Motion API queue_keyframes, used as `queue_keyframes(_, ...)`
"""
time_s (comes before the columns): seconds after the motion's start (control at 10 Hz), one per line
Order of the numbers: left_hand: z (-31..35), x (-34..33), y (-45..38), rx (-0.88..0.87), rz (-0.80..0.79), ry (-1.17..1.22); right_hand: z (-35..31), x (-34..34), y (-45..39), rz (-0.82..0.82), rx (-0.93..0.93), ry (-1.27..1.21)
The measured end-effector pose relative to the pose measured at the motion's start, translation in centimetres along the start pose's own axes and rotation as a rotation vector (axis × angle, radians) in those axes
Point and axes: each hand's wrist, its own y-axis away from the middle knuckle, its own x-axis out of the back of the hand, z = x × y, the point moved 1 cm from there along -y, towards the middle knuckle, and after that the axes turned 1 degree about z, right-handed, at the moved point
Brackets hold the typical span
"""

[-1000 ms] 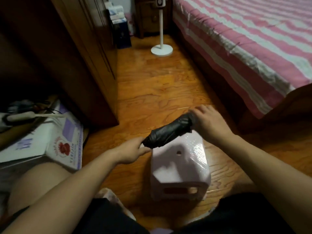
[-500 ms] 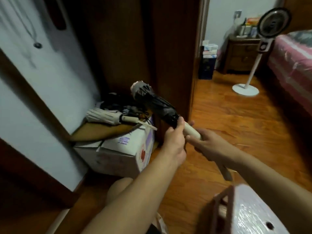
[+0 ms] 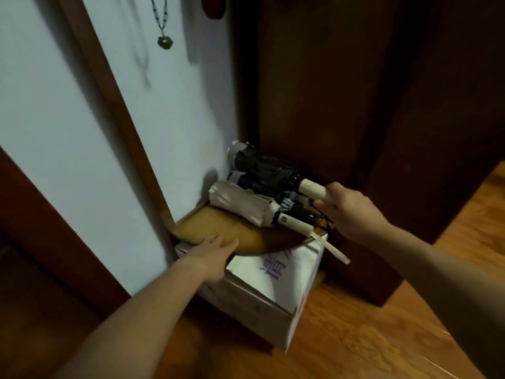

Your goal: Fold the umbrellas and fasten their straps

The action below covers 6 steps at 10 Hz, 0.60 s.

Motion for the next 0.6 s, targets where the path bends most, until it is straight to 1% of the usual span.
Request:
queue_keyframes(0.1,-0.3,-0.3,-1.0,-0.03,0.014,-0.042,0.4,-4.0,-4.4,-0.037,0.052,0.103)
queue_keyframes(0.2,-0.5,0.2,-0.9,-0.035,0.029,-0.069,1.8,-8.3,-5.9,-0.141,0.011,0.216)
queue_keyframes(0.3,-0.1,0.8,-0.9,-0.028,0.022,-0.079,2.6,-9.1,-6.6,-0.185,-0.075,0.228)
queue_keyframes(0.4,0.2,1.0,-0.5,-0.008,-0.025,-0.059,2.2,-7.8,-7.6,-0.24,-0.08,0.287)
queue_keyframes(0.5,0.2,0.1,-0.4,0.044,-0.06,-0.009,1.8,-5.8,-6.3,-0.261,-0.03,0.472)
queue_keyframes(0.6,1.5,1.6,0.4,0.123,-0.107,0.003,0.9,-2.4,-3.6,-0.253,-0.02,0.496)
